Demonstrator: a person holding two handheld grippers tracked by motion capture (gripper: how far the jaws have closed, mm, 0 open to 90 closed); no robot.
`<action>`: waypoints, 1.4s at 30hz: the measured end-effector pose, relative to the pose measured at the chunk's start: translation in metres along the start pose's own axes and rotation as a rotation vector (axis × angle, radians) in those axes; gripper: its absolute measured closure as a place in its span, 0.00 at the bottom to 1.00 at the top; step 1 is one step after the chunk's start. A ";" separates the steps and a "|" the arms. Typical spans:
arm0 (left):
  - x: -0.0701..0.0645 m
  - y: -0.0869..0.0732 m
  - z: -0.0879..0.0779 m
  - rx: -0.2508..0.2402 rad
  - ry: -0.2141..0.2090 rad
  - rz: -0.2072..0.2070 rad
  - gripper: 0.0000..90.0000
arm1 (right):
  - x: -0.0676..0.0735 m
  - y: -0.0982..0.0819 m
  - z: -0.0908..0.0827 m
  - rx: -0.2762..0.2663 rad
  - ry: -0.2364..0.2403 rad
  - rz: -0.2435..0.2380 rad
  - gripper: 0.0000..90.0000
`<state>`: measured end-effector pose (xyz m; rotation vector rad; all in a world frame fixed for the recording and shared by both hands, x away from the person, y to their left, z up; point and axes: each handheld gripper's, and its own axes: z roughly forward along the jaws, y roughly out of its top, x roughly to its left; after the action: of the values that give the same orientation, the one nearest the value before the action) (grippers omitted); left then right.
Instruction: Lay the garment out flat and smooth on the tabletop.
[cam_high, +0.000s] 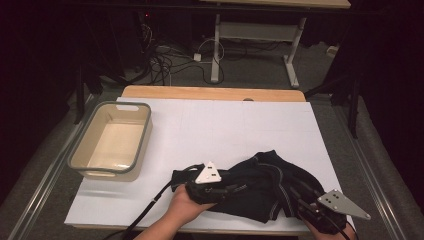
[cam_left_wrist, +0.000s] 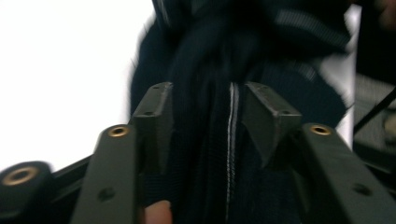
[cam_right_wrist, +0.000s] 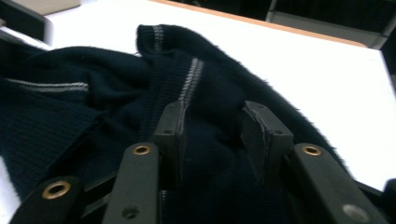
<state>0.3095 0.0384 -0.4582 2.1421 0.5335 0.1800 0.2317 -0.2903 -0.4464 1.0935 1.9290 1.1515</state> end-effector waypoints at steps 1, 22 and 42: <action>0.000 -0.002 0.004 0.026 -0.010 -0.001 0.59 | 0.001 -0.001 0.001 0.004 0.006 -0.004 0.68; -0.027 -0.049 -0.016 0.060 0.028 0.056 0.83 | 0.025 -0.005 0.019 0.081 0.049 -0.079 0.57; 0.000 -0.068 -0.074 -0.084 0.166 -0.001 0.90 | 0.010 -0.016 0.020 0.120 0.021 -0.058 0.64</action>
<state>0.2652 0.1281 -0.4696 2.0560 0.6119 0.3755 0.2380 -0.2778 -0.4703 1.0839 2.0551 1.0311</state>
